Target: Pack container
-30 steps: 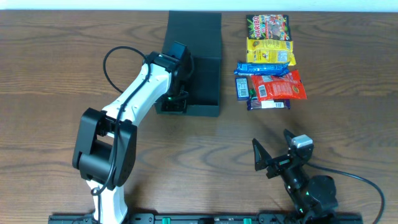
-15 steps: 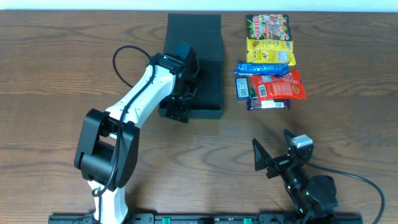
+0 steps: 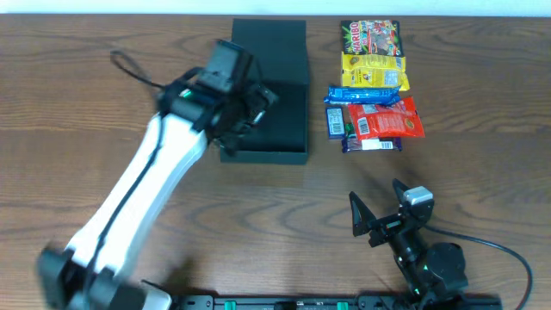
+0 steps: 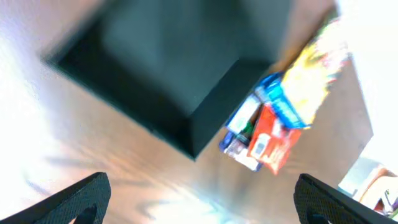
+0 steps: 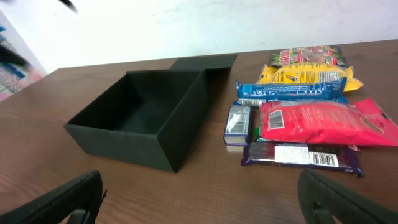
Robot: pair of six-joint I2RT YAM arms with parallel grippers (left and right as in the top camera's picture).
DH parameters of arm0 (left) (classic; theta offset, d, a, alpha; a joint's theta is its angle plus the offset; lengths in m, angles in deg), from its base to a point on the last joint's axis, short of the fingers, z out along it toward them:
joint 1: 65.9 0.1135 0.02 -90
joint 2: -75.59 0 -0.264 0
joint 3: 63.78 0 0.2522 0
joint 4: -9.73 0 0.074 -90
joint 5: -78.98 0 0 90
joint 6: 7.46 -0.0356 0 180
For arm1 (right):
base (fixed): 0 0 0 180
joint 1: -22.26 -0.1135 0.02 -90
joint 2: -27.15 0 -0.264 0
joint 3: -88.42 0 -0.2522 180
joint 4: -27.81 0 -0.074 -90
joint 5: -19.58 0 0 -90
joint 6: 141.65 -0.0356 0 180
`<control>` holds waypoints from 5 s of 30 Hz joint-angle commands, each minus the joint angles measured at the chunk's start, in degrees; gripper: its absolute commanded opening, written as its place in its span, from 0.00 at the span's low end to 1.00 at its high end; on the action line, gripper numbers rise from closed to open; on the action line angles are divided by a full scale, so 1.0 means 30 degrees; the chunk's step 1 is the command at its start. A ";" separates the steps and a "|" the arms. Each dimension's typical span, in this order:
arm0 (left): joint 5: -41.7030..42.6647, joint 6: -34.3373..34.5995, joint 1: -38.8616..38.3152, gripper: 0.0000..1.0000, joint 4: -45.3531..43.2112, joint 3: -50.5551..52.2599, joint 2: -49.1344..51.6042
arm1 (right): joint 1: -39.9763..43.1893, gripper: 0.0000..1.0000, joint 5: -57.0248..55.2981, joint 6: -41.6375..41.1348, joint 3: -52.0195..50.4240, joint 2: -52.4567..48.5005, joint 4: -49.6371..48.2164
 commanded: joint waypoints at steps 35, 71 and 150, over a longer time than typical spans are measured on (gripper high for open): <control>-0.5370 -1.7078 -0.0015 0.95 0.0408 -0.0233 -0.1887 | -0.0109 0.99 0.2004 -1.7194 -0.0095 0.0051 -0.3184; -0.6652 -1.7631 0.4175 0.95 -0.4692 -0.0240 0.2047 | 0.5967 0.99 0.1188 -0.5814 2.8953 -3.4833 1.2043; -0.6652 -1.8702 0.4364 0.95 -0.5450 -0.0240 0.2157 | 1.1628 0.99 0.6164 -0.5734 1.4987 -2.7008 0.9369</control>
